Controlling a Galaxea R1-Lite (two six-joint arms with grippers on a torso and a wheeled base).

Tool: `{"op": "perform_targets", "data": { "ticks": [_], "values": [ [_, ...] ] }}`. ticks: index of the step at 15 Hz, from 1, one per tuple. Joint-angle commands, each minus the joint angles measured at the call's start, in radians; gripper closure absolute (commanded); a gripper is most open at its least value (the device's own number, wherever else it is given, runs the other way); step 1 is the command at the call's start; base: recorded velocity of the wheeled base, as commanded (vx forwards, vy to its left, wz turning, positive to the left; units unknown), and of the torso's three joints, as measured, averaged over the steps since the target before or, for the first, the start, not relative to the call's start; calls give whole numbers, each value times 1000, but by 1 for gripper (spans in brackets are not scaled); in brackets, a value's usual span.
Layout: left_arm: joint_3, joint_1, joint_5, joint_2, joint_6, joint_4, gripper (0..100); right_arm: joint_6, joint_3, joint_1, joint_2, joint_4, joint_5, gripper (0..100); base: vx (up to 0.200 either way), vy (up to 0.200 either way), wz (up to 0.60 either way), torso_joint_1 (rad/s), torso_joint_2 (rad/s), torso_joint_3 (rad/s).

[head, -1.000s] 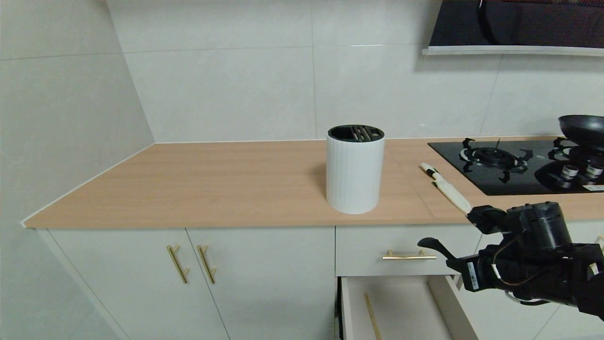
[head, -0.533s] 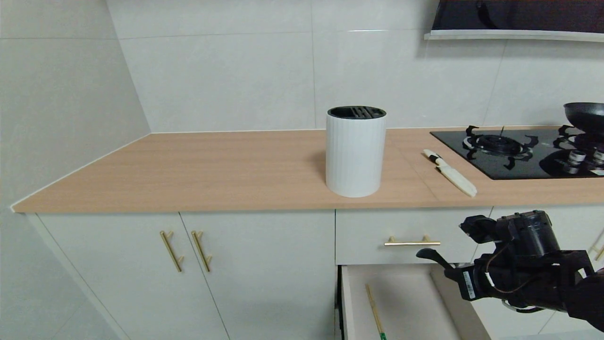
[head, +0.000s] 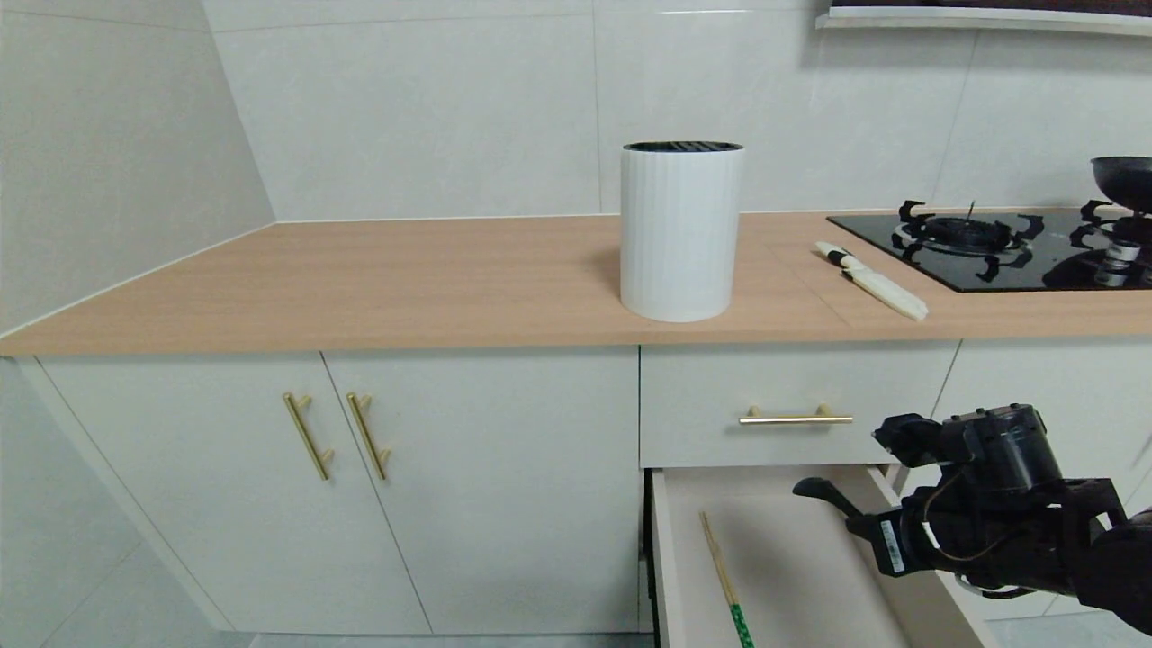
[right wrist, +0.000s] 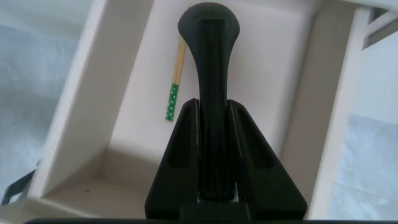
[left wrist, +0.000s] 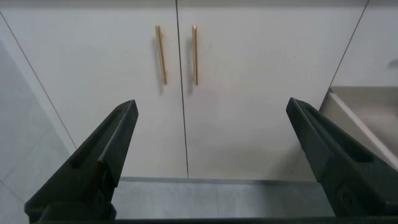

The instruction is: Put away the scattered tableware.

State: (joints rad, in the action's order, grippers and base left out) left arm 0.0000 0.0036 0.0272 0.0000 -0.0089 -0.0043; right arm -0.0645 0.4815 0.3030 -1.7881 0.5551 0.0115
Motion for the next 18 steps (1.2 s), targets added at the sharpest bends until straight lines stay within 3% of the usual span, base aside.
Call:
{"op": "perform_targets", "data": {
  "ticks": [1,8,14,17,18],
  "values": [
    [0,1,0,0,0,-2,0,0,0,1,-10,0,-1,100,0,0,0,-144,471,305],
    [0,-1,0,0,0,-2,0,0,0,1,-20,2,-1,100,0,0,0,-103,399,291],
    [0,1,0,0,0,-2,0,-8,5,21,-37,31,1,100,0,0,0,-10,28,23],
    [0,-1,0,0,0,-2,0,-44,9,51,-109,134,1,100,0,0,0,0,0,0],
    [0,-1,0,0,0,-2,0,-155,19,76,-155,215,-4,100,0,0,0,0,0,0]
  ]
}}
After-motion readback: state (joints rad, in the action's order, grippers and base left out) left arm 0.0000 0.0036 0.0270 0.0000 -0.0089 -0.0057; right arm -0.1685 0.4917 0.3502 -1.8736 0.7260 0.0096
